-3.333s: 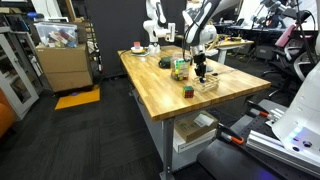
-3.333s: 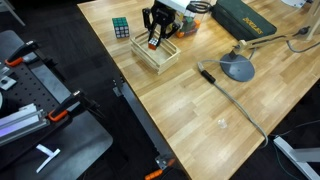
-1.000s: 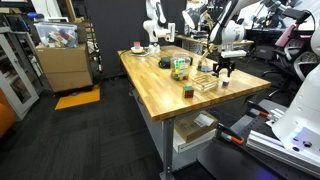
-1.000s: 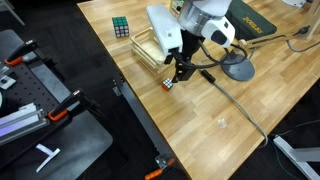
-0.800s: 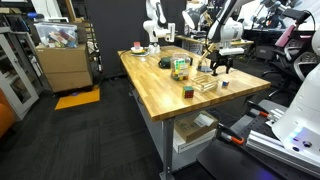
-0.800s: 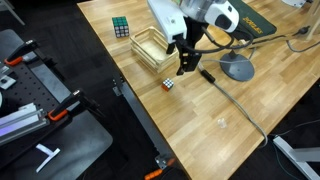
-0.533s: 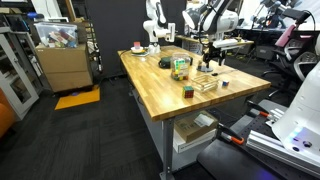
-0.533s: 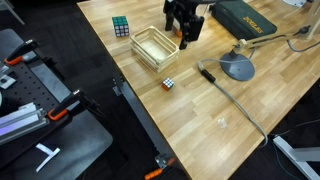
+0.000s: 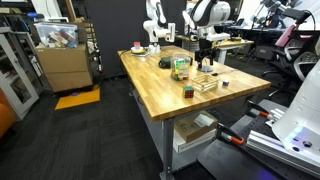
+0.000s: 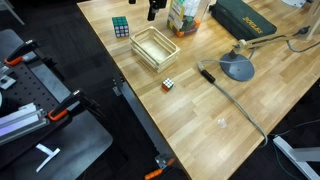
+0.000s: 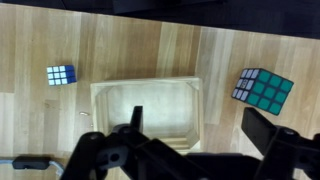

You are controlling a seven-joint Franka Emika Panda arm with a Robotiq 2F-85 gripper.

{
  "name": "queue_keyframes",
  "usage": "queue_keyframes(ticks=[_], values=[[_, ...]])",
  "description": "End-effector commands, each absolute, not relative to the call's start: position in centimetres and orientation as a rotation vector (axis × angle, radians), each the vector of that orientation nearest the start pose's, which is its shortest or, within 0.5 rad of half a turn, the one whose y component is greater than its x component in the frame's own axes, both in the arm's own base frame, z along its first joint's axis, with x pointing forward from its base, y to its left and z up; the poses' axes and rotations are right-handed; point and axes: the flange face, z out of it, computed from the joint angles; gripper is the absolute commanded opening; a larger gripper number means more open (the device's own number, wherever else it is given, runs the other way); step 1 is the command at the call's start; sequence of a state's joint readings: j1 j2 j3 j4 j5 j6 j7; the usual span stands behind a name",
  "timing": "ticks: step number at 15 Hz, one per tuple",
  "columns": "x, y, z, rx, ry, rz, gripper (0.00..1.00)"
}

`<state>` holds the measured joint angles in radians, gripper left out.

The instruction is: Replace the smaller Rubik's cube in the crate and with the bigger one

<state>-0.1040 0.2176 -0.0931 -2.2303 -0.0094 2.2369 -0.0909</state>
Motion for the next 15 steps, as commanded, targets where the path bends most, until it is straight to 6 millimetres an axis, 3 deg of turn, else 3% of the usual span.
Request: queue_keyframes(ticks=[1, 3, 4, 11, 15], values=[[52.0, -9.4, 24.7, -3.087, 0.057, 0.349, 1.0], [52.5, -9.1, 24.1, -3.085, -0.009, 0.312, 1.0], [51.8, -8.9, 24.4, -3.097, 0.05, 0.349, 1.0], [52.4, -9.0, 24.0, -3.097, 0.009, 0.335, 1.0], [52.6, -5.8, 22.2, -3.002, 0.167, 0.33, 1.0]])
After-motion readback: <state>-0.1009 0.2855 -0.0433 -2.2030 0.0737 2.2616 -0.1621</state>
